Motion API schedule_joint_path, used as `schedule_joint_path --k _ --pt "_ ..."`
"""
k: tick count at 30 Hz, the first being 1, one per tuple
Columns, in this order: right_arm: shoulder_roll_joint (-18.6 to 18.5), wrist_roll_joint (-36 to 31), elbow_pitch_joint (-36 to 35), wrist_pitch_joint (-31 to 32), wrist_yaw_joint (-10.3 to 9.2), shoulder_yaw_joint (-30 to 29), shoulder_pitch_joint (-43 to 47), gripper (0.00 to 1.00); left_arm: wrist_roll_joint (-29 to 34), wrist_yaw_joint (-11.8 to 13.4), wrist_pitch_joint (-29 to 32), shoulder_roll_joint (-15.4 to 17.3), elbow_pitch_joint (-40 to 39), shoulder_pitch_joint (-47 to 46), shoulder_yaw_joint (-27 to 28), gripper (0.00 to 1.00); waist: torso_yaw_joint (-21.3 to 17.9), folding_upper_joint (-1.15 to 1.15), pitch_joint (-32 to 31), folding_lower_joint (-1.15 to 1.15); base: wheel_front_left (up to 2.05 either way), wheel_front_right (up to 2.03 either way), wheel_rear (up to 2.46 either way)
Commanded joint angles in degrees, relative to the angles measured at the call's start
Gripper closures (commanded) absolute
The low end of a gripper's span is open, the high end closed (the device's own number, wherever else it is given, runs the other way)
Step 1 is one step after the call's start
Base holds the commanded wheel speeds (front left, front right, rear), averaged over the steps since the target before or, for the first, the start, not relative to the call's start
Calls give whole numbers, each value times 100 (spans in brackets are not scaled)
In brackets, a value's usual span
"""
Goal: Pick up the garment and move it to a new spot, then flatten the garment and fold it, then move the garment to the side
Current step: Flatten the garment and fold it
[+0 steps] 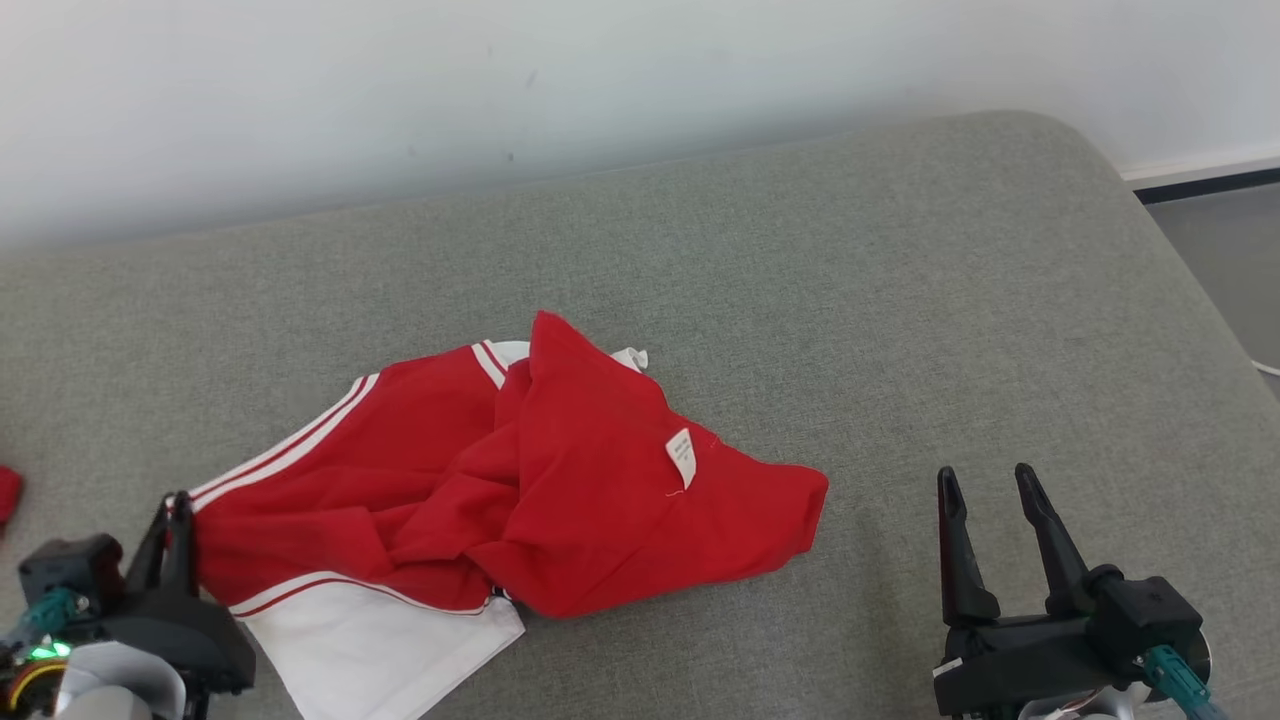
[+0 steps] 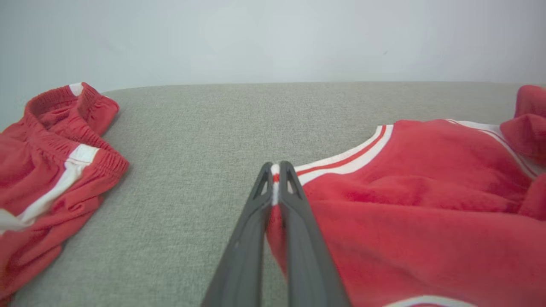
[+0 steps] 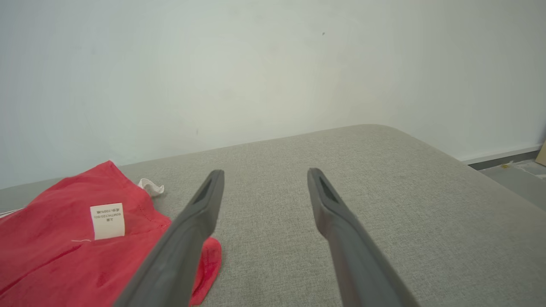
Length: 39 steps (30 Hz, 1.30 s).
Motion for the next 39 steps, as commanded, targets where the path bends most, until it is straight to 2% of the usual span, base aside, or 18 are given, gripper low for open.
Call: schedule_joint_path --k 1,2,3,10,15,20,29,39 --pt "17 -4 17 -5 -13 9 7 0 -1 -10 -41 -42 -65 99 7 91 22 0 -18 0 0 0 0" --pt "17 -6 25 -6 -13 2 26 0 37 7 -42 -49 -138 132 37 24 34 0 -27 0 0 0 0" --pt "17 -9 31 -6 -13 -3 44 0 74 35 -38 -60 -239 167 90 0 48 0 -42 0 0 0 0" --pt "18 -56 71 -5 -13 -82 154 0 426 212 -33 -311 -1407 617 712 0 196 0 -190 0 0 0 0" --pt "16 -73 71 -5 -13 -92 218 0 729 187 -34 -759 -2338 1250 1173 0 338 0 -317 0 0 0 0" --pt "17 -78 40 -6 -13 -114 308 0 1093 60 -35 -1236 -2922 1920 1318 0 524 0 -387 0 0 0 0" --pt "17 -103 71 -5 -13 -89 312 0 1292 -134 -35 -1641 -2766 2526 1174 0 645 0 -384 0 0 0 0" --pt "17 -83 114 -5 -13 -35 251 0 1155 -301 18 -1767 -1782 2560 573 0 599 0 -287 0 0 0 0"
